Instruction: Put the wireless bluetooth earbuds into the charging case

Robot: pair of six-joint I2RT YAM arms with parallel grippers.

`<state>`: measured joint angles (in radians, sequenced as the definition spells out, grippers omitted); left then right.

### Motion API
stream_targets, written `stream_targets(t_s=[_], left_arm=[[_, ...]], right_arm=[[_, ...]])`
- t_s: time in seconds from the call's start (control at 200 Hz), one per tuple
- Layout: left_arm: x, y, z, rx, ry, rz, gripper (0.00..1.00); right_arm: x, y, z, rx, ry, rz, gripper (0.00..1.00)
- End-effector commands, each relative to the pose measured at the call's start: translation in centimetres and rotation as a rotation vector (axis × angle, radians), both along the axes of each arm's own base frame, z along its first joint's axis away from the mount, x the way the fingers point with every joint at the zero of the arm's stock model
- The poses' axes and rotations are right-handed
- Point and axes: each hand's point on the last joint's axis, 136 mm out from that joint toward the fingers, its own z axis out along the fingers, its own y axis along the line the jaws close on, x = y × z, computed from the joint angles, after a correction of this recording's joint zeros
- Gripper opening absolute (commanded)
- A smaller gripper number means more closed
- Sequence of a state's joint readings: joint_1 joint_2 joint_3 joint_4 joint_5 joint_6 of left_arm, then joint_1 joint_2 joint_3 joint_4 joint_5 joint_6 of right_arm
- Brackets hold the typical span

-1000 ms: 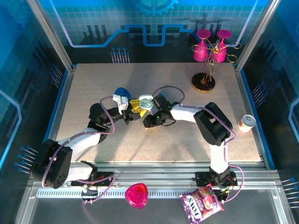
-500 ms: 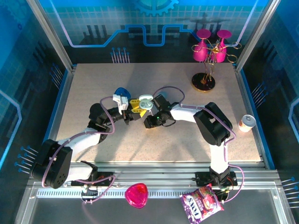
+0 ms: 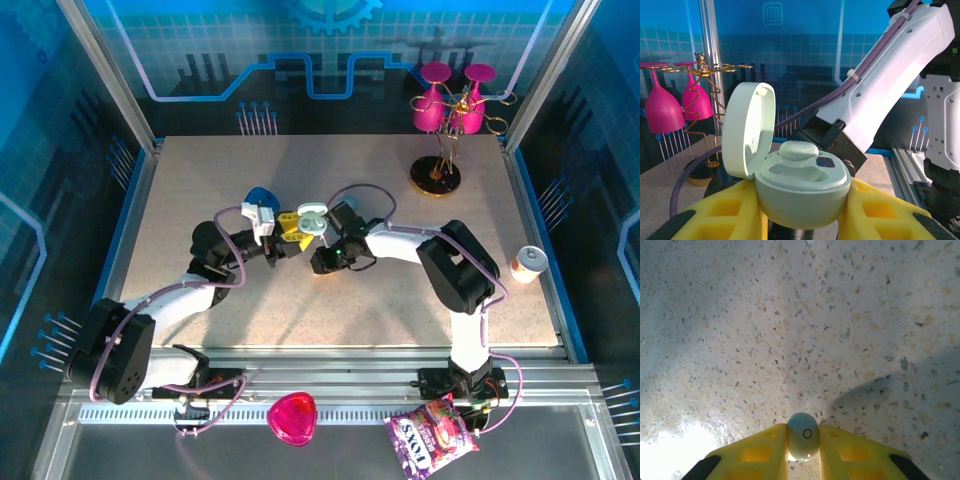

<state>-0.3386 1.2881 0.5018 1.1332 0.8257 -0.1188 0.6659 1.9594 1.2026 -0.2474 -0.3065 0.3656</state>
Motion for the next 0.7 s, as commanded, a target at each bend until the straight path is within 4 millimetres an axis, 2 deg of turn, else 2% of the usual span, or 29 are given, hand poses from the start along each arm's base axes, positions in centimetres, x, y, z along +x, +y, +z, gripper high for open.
stream_targets(t_s=[0.0,0.115,0.335,0.455,0.555,0.695], left_arm=[[0.3,-0.1,-0.1,0.006,-0.036,0.023,0.31],[0.9,0.1,-0.6,0.014,-0.030,0.057,0.31],[2.9,0.6,-2.0,0.017,-0.002,0.142,0.31],[4.0,0.9,-3.2,0.017,0.019,0.179,0.31],[4.4,1.0,-3.9,0.015,0.033,0.191,0.31],[5.0,0.8,-4.9,0.036,0.068,0.192,0.31]], right_arm=[[0.1,-0.7,2.4,-0.001,-0.059,-0.028,0.20],[0.7,-2.7,4.1,-0.005,-0.110,-0.089,0.20],[1.4,-7.8,7.6,-0.045,-0.206,-0.208,0.20],[1.3,-10.1,10.5,-0.083,-0.282,-0.235,0.20],[1.0,-11.3,13.4,-0.108,-0.351,-0.238,0.20],[0.4,-11.1,17.7,-0.120,-0.453,-0.219,0.20]])
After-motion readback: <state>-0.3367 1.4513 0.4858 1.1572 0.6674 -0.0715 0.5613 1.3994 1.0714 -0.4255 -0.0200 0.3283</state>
